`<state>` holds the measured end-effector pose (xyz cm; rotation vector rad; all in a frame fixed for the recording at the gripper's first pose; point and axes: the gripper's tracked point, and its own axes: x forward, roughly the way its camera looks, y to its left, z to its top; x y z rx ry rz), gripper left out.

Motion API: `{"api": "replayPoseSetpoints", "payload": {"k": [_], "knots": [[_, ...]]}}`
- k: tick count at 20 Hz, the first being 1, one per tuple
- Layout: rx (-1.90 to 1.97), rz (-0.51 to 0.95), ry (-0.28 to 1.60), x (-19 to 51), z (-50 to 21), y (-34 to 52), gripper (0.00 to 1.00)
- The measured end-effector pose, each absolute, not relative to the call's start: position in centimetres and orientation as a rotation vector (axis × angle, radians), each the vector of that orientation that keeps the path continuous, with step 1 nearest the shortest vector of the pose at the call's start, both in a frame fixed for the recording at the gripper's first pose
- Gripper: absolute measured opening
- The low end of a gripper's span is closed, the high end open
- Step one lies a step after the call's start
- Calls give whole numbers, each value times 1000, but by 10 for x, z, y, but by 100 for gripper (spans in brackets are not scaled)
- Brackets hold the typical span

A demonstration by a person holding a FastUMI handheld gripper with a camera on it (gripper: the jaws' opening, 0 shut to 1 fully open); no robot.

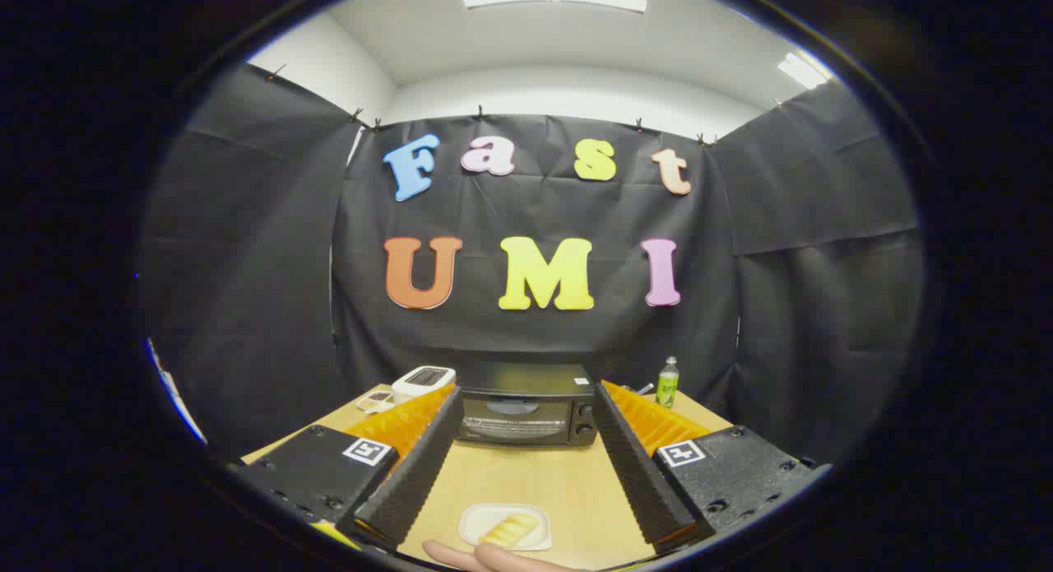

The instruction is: Open the toaster oven, put the food inside, and close the toaster oven door.

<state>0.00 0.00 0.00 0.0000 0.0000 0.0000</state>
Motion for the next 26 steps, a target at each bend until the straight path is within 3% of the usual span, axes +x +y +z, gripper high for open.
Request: {"api": "replayPoseSetpoints", "payload": {"k": [11,18,26], "knots": [[6,16,33,8,-19,2,100],[-20,-29,-75,4,10,-24,100],[-37,-26,-30,13,13,-57,100]]}}
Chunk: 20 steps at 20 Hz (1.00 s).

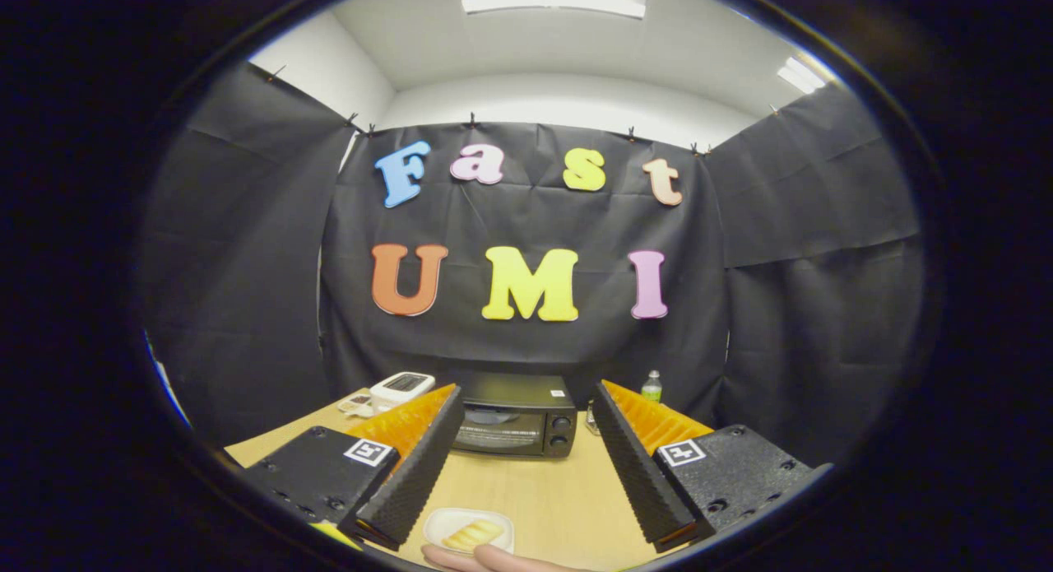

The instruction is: Open the toaster oven, put the food inside, and close the toaster oven door.

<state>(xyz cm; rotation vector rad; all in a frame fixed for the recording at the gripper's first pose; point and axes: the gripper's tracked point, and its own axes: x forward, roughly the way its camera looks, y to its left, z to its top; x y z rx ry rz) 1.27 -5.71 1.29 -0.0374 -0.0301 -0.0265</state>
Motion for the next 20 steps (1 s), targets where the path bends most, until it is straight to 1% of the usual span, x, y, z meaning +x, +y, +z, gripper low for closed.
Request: {"api": "replayPoseSetpoints", "payload": {"k": [6,9,13,20], "knots": [[-45,-26,13,42,12,-52,100],[-53,-7,45,71,4,-47,100],[-3,13,111,133,-12,-42,100],[-37,96,106,245,-36,-16,100]]}}
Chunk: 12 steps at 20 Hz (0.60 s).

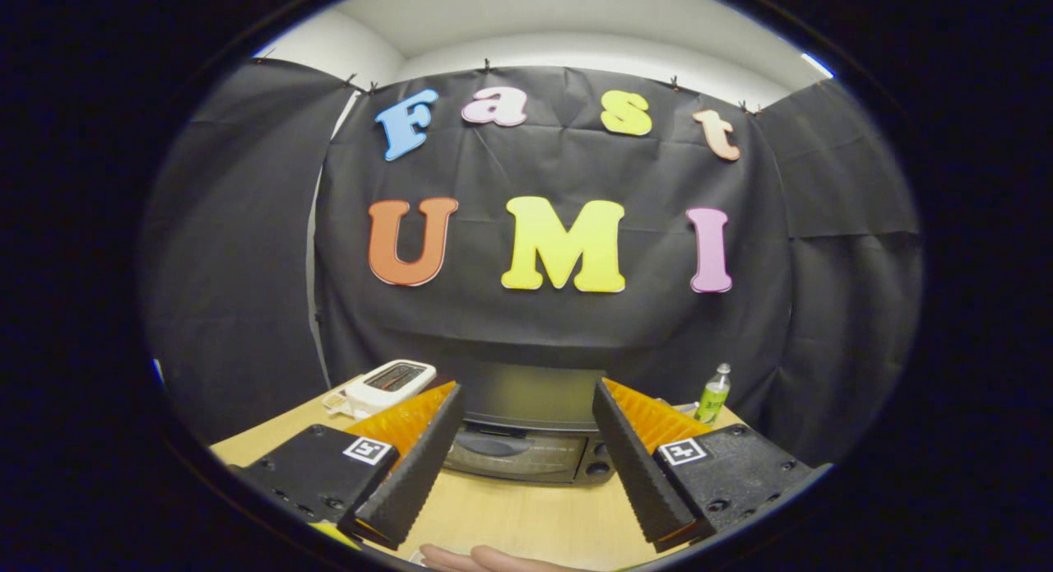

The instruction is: Open the toaster oven, put the food inside, and close the toaster oven door.

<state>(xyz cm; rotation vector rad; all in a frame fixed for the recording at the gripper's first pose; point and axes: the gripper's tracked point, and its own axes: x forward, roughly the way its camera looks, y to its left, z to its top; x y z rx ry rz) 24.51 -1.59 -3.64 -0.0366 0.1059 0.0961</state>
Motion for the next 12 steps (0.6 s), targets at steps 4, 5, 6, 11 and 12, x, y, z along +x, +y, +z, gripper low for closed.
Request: {"api": "replayPoseSetpoints", "payload": {"k": [4,5,6,11,12], "knots": [[11,101,183,294,-82,4,100],[26,96,207,304,-96,7,100],[26,85,236,313,-109,8,100],[34,54,320,345,-152,11,100],[20,40,339,350,-158,9,100]]}}
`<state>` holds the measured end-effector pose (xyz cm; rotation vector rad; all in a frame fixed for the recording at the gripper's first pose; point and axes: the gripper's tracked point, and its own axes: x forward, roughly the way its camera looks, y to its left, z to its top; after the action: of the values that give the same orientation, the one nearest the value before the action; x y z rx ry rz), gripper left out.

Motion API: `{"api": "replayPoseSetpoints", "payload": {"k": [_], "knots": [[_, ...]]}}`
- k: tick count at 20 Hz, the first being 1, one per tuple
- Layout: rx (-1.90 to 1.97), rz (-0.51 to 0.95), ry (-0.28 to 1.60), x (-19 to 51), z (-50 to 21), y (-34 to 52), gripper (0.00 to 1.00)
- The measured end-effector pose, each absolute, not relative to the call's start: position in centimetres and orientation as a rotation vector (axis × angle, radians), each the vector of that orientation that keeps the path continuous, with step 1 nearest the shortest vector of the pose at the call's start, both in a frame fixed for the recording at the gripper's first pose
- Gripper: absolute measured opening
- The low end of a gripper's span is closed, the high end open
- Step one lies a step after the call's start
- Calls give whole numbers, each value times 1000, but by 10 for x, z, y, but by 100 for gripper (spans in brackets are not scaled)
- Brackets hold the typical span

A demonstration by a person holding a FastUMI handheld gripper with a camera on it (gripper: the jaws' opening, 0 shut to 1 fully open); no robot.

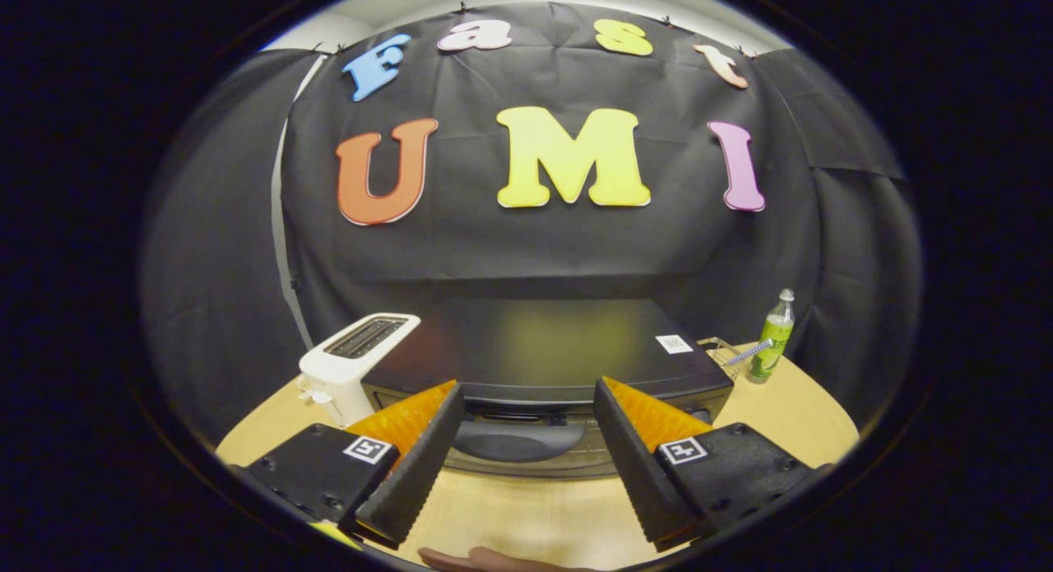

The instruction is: Open the toaster oven, put the food inside, and close the toaster oven door.

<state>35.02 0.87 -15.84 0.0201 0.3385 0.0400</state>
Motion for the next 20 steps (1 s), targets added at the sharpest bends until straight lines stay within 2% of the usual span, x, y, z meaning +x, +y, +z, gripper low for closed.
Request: {"api": "replayPoseSetpoints", "payload": {"k": [4,8,20], "knots": [[1,47,389,353,-185,15,100],[-51,59,310,357,-178,20,100],[26,74,309,348,-184,24,99]]}}
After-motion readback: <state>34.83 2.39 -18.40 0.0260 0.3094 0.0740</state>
